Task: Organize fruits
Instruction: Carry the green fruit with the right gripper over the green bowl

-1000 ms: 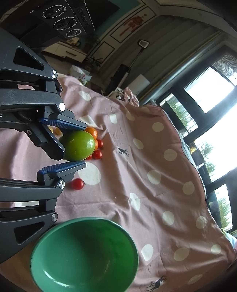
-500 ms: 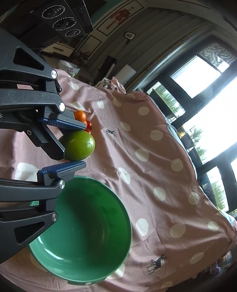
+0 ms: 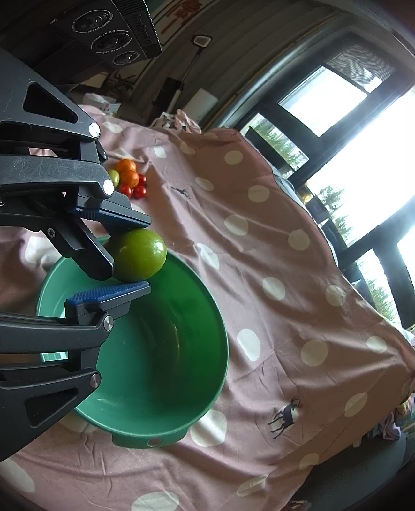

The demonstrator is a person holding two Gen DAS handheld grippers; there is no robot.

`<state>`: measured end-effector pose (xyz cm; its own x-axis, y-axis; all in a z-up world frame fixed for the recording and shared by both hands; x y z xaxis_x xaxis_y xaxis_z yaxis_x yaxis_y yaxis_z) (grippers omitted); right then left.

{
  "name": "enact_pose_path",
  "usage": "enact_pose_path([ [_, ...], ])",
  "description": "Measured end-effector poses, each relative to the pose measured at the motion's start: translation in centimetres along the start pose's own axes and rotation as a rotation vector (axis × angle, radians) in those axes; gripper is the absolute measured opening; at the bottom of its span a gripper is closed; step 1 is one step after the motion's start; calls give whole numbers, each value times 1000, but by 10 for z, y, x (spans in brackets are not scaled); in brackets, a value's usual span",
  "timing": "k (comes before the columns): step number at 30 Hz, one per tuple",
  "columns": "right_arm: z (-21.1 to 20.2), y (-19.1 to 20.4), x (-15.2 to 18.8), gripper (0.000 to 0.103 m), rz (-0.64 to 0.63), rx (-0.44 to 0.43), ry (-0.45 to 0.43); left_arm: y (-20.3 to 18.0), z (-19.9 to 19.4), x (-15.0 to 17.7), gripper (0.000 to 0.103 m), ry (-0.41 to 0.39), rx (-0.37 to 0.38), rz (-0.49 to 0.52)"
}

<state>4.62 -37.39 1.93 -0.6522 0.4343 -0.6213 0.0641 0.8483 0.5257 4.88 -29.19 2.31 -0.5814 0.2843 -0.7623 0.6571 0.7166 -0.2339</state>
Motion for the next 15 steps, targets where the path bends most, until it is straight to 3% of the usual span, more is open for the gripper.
enact_pose_path([
  [15,14,-34,2,37,49,91,73,-2,39,8,34,97,59,-40],
])
Point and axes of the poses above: each gripper's, at about its wrist camera, not at the fingertips, and z roughly the way its jaws point, y to its left, x to its underside, the point moved 4 cm from there along z, roughly the way its jaws point, and after that the axes turned 1 degree about z, right-handed, at the moved point
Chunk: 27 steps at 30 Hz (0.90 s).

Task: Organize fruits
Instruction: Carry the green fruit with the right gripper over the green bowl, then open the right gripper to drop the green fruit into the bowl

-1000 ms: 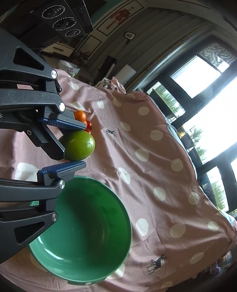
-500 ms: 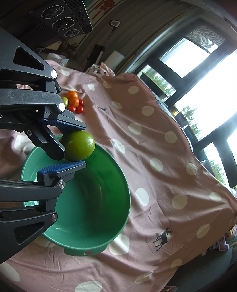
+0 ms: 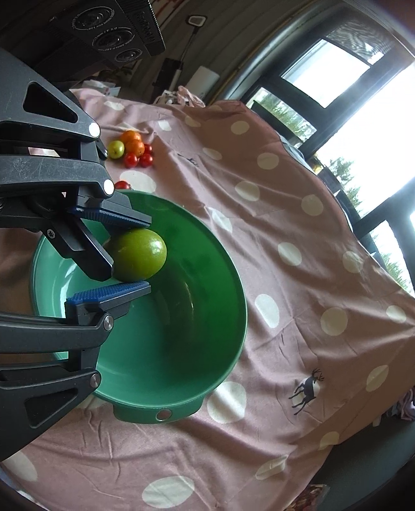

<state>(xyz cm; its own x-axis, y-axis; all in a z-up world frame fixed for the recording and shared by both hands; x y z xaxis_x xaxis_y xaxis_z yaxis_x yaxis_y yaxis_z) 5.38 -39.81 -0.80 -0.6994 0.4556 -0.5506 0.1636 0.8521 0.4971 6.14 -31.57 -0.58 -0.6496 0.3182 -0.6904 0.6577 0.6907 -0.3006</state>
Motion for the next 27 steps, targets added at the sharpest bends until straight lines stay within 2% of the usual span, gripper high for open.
enact_pose_path([
  [8,12,-12,3,37,28,41,47,2,16,4,34,45,29,-28],
  [27,22,-16,6,38,9,111,93,7,30,10,34,93,32,-58],
])
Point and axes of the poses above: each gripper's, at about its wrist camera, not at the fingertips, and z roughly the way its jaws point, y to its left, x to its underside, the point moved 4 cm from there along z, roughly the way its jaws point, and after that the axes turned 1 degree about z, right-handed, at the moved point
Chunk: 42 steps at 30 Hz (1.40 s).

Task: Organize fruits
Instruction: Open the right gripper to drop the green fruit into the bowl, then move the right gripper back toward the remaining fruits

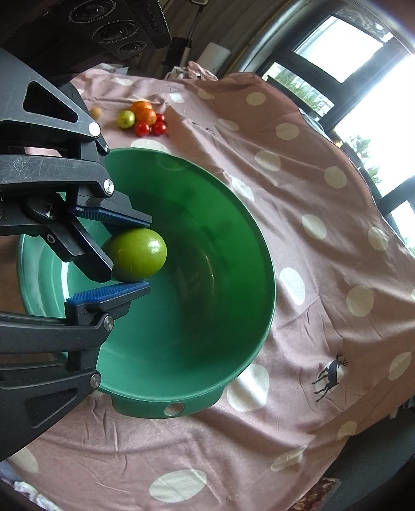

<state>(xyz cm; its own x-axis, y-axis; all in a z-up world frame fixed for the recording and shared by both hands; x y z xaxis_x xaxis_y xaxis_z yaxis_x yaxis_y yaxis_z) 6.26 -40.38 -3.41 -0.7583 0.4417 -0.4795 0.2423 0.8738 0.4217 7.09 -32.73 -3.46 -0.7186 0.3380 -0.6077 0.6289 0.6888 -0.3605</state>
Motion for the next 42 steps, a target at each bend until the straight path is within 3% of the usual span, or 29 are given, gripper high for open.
enact_pose_path([
  [15,3,0,0,38,-10,37,3,-1,2,1,28,17,-32,3],
  [18,3,0,0,38,-17,77,-6,1,0,2,29,21,-30,-4],
  [26,-7,5,-1,37,-27,85,-43,4,-23,3,33,-15,-32,-9],
  [31,-16,9,-2,45,-29,126,-86,1,-43,4,67,-66,-73,30],
  [35,-26,13,-1,53,-43,138,-123,3,-60,4,75,-102,-94,35],
  [37,-31,16,-2,76,-50,151,-147,8,-71,6,81,-123,-91,25],
  [39,-36,20,-3,86,-56,165,-177,15,-83,8,86,-151,-96,10],
  [42,-41,30,-3,86,-89,173,-212,27,-104,15,91,-196,-137,-22],
])
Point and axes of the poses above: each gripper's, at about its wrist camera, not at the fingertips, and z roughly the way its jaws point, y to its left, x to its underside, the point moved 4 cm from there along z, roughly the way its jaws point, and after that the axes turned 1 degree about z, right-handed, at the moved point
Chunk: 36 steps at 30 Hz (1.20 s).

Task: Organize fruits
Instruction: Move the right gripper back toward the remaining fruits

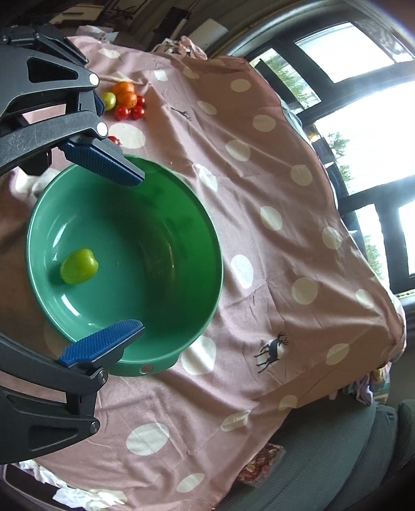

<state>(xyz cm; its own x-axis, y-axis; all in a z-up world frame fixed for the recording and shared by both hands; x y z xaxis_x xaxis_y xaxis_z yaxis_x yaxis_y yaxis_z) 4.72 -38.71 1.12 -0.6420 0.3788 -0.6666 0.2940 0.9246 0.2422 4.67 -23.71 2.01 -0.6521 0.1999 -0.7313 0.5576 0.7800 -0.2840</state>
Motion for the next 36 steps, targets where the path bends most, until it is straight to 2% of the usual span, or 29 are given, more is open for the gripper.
enact_pose_path([
  [3,-3,10,0,86,-19,-20,-13,17,-22,4,97,-44,-100,-23],
  [7,-5,24,2,86,-53,0,-34,42,-53,12,98,-96,-157,-43],
  [12,-3,41,6,86,-82,10,-51,90,-83,21,101,-138,-251,-138],
  [16,-1,60,12,86,-113,0,-68,130,-105,35,101,-190,-375,-230],
  [19,-1,77,17,86,-141,-45,-75,157,-112,48,101,-218,-401,-286],
  [23,3,100,26,86,-161,-120,-66,193,-109,60,100,-198,-406,-358],
  [26,13,122,37,86,-169,-213,-3,219,-106,69,95,-183,-420,-434],
  [29,34,145,45,86,-138,-299,114,234,-106,77,82,-167,-499,-477],
  [31,50,162,49,79,-114,-345,185,239,-105,76,74,-160,-523,-471],
  [34,78,187,58,77,-69,-364,303,245,-107,79,65,-156,-486,-496],
  [35,87,196,60,74,-61,-364,330,247,-107,80,64,-154,-467,-505],
  [36,96,203,63,66,-56,-358,353,248,-108,81,63,-153,-455,-515],
])
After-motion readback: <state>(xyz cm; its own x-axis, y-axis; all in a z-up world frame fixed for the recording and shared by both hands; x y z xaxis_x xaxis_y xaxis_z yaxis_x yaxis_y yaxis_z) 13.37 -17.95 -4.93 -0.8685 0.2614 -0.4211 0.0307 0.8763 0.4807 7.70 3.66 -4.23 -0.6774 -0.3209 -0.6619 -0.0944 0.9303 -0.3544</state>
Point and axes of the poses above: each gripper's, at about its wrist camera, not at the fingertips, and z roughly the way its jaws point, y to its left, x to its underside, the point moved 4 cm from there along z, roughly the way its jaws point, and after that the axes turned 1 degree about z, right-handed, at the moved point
